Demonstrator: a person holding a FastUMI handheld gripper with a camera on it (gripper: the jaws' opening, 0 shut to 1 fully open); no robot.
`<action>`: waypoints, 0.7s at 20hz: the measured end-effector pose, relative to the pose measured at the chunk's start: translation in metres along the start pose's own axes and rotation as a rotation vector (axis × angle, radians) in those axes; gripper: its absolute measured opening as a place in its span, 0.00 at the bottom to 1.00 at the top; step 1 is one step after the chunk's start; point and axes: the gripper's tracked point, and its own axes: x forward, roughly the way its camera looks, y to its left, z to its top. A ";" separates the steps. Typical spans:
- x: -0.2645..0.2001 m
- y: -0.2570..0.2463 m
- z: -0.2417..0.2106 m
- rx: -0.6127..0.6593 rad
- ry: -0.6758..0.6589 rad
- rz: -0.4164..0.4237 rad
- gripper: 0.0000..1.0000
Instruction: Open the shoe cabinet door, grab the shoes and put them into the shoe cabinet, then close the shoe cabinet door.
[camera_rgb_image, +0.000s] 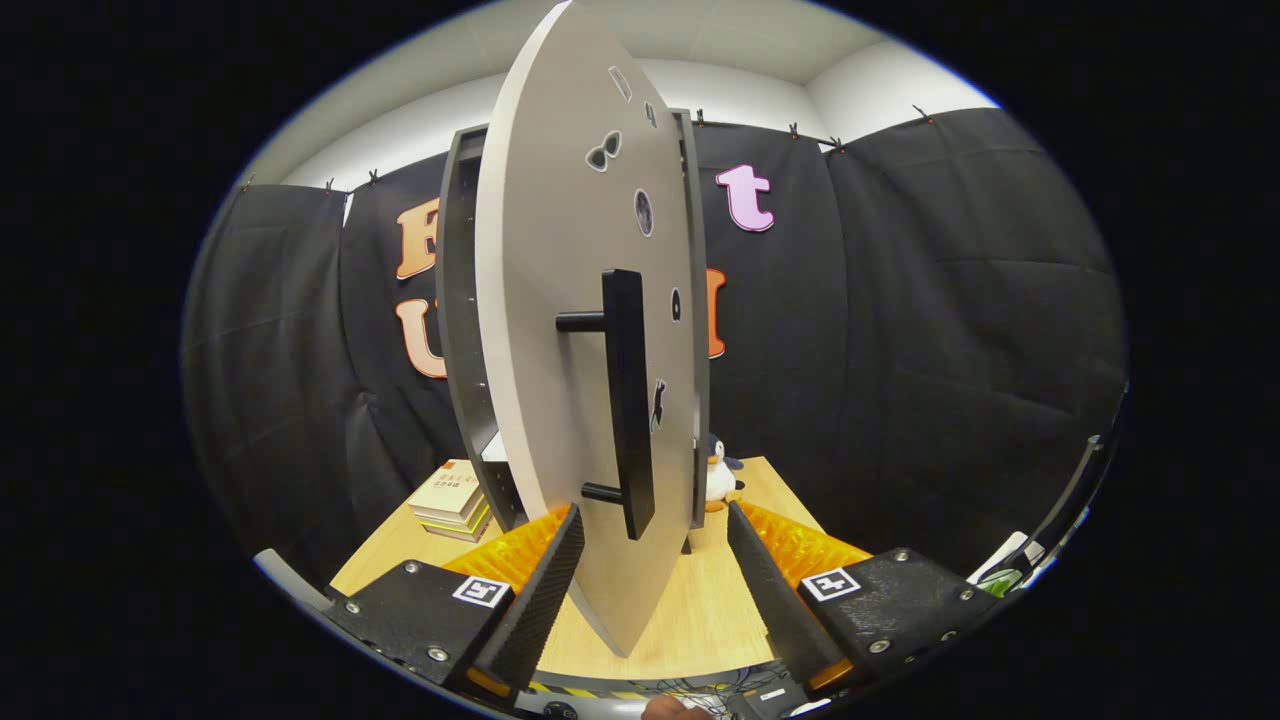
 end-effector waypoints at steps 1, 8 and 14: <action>0.002 0.008 0.001 0.002 -0.002 -0.002 0.91; 0.032 0.068 0.009 -0.028 0.002 0.017 0.92; 0.075 0.127 0.017 -0.051 0.002 0.072 0.93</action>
